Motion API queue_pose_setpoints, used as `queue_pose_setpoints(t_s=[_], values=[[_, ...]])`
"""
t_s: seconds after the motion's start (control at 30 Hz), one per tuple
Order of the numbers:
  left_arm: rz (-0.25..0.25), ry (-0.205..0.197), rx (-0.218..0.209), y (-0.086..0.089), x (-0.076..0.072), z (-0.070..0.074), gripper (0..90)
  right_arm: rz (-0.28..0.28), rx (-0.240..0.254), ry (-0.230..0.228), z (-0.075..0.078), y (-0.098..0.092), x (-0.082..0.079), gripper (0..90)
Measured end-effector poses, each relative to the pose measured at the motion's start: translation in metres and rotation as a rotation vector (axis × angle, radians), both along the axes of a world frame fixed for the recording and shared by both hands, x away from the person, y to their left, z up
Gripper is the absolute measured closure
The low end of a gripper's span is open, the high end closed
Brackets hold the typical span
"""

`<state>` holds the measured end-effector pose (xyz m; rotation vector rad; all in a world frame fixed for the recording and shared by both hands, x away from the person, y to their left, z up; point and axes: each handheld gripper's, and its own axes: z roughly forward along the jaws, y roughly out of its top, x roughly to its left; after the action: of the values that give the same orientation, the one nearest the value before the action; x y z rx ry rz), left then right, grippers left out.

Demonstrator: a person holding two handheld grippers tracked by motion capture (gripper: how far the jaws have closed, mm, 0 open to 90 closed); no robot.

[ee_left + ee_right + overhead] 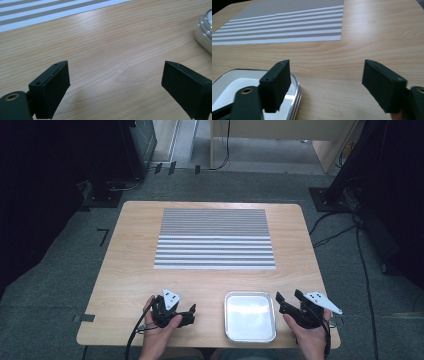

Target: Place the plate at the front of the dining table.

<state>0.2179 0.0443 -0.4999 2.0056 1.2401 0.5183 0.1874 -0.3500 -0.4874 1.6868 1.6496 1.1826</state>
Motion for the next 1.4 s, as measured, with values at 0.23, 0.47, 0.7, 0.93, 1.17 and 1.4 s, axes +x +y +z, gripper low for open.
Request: queue_pose_setpoints(t_s=[0.23,0.47,0.7,0.93,1.17,1.4], values=[[-0.048,-0.007,-0.025,-0.018,-0.006,0.001,8.2,0.017,0.002,-0.018,0.001,0.005,-0.001,34.9],[-0.074,-0.01,-0.034,-0.034,-0.012,0.0,8.2,0.041,0.016,-0.018,0.0,0.008,-0.002,40.3],[-0.109,-0.003,-0.052,-0.051,-0.02,0.0,9.3,0.096,0.071,0.012,-0.003,0.009,-0.001,57.4],[-0.115,0.002,-0.079,-0.062,-0.03,0.004,14.9,0.104,0.08,0.036,-0.006,0.01,0.0,67.3],[-0.114,-0.008,-0.065,-0.077,-0.044,0.005,24.2,0.111,0.109,0.087,-0.014,0.009,0.001,73.7],[-0.133,0.005,-0.094,-0.087,-0.052,0.008,33.0,0.102,0.194,0.13,-0.016,0.01,0.003,81.5]])
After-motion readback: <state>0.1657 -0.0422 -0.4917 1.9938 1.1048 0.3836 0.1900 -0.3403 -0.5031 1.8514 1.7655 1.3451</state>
